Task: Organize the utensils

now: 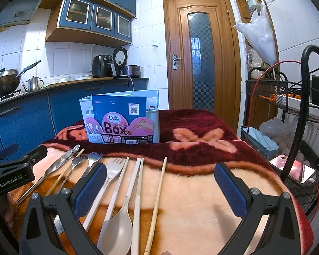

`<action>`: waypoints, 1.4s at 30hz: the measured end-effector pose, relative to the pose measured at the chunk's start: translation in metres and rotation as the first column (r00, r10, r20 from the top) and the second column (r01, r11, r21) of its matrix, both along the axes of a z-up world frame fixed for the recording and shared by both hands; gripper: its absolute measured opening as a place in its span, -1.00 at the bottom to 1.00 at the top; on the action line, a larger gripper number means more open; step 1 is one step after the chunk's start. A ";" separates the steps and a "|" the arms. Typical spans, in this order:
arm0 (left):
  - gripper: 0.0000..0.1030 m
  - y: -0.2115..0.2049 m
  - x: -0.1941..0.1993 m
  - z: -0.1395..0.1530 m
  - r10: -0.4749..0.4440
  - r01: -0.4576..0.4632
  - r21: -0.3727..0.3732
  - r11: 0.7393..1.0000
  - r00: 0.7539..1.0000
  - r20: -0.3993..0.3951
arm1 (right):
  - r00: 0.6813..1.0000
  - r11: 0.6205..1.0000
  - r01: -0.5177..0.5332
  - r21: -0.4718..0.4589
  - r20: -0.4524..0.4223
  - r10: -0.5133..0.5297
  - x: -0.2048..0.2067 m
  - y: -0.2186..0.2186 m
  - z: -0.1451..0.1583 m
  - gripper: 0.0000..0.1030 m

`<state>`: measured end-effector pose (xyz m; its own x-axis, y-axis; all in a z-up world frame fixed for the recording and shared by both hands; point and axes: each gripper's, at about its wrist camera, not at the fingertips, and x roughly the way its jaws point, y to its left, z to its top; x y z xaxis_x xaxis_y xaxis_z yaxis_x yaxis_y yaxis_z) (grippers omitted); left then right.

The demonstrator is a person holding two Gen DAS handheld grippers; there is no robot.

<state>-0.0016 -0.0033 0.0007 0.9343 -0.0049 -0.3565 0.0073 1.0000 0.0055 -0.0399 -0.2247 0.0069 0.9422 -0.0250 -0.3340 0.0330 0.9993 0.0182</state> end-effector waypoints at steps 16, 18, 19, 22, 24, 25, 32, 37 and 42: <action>0.99 0.000 0.000 0.000 0.000 0.000 0.001 1.000 1.000 0.001 | 1.000 1.000 0.000 -0.002 0.001 0.000 0.000 0.000 0.000 1.00; 0.99 0.000 0.000 0.000 0.000 0.000 0.001 1.000 1.000 0.001 | 1.000 1.000 0.000 -0.002 0.001 0.000 0.000 0.000 0.000 1.00; 0.99 0.000 0.000 0.000 -0.001 0.001 0.001 1.000 1.000 0.001 | 1.000 1.000 0.000 -0.002 0.001 0.000 0.000 0.000 0.000 1.00; 0.99 0.000 0.000 0.000 0.000 0.000 0.001 1.000 1.000 0.001 | 1.000 1.000 0.001 -0.002 0.001 -0.001 0.000 0.000 0.000 1.00; 0.99 0.000 0.000 0.000 0.000 0.000 0.001 1.000 1.000 0.001 | 1.000 1.000 0.000 -0.002 0.001 0.000 0.000 0.000 0.000 1.00; 0.99 0.000 0.000 0.000 0.000 0.000 0.002 1.000 1.000 0.002 | 1.000 1.000 0.000 -0.002 0.001 0.000 0.000 0.000 0.000 1.00; 0.99 0.000 0.000 0.000 -0.001 0.001 0.002 1.000 1.000 0.002 | 1.000 1.000 0.000 -0.002 0.000 0.000 0.000 0.001 0.000 1.00; 0.99 0.000 0.000 0.000 -0.001 0.001 0.004 1.000 1.000 -0.002 | 1.000 1.000 -0.003 0.003 -0.004 0.003 0.002 0.003 -0.002 1.00; 0.99 0.003 0.003 -0.001 -0.002 0.002 0.004 1.000 1.000 -0.010 | 1.000 1.000 -0.007 0.014 -0.012 0.007 0.000 -0.002 -0.002 1.00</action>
